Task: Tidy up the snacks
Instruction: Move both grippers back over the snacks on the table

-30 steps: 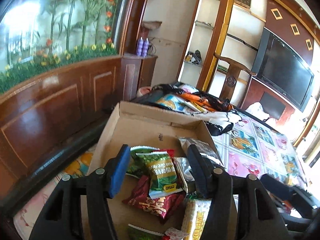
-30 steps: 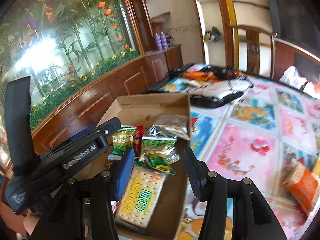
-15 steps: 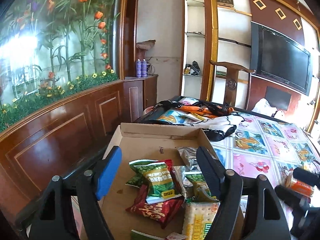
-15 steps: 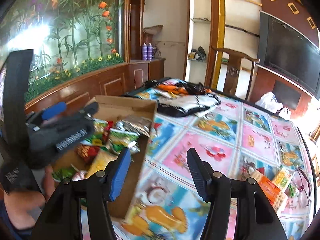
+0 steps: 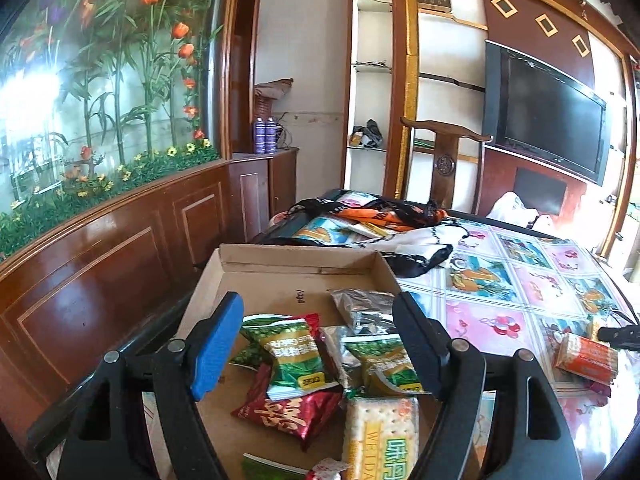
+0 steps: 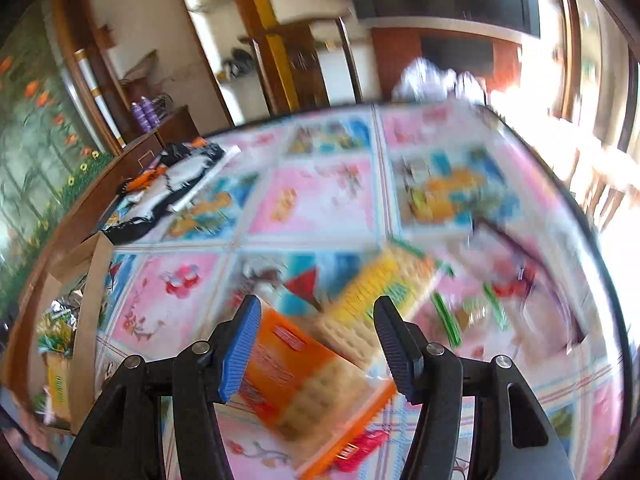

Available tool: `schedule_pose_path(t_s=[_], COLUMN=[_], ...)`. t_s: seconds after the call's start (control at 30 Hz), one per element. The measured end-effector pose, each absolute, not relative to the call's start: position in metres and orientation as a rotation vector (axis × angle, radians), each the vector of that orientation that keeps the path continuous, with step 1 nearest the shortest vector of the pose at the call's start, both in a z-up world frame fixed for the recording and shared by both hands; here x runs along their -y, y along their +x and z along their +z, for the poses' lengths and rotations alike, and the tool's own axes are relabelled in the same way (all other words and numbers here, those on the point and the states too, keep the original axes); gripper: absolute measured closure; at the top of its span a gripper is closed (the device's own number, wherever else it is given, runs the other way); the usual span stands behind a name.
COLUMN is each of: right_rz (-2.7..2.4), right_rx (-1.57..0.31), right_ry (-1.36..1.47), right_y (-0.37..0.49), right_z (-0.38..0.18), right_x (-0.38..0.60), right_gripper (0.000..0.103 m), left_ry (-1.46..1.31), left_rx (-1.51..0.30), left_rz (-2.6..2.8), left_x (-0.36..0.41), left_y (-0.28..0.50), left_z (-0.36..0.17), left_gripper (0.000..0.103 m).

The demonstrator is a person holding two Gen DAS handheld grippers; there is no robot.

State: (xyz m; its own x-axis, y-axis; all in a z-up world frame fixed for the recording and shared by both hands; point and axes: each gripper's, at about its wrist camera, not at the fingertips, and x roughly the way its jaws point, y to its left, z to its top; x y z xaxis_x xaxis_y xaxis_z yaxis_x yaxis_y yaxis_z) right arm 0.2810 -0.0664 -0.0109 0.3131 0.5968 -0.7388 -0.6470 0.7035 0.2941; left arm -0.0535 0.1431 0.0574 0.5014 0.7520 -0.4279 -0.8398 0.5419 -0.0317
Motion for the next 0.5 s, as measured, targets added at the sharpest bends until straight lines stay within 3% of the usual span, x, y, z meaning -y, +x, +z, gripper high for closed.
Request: schedule_pose_path(t_s=[0.33, 0.5], right_rz=[1.213, 1.051], right_rx=[-1.107, -1.026], right_ry=[0.033, 0.02], right_y=[0.222, 0.236], right_z=[-0.01, 0.0], right_x=[0.051, 0.079], right_gripper=[0.039, 0.039], left_ry=[-0.283, -0.302], left_rx=[-0.387, -0.466], left_rz=[0.913, 0.75], left_x=[-0.126, -0.103], left_y=[-0.048, -0.023], left_z=[0.065, 0.068], left_gripper=[0.027, 0.027])
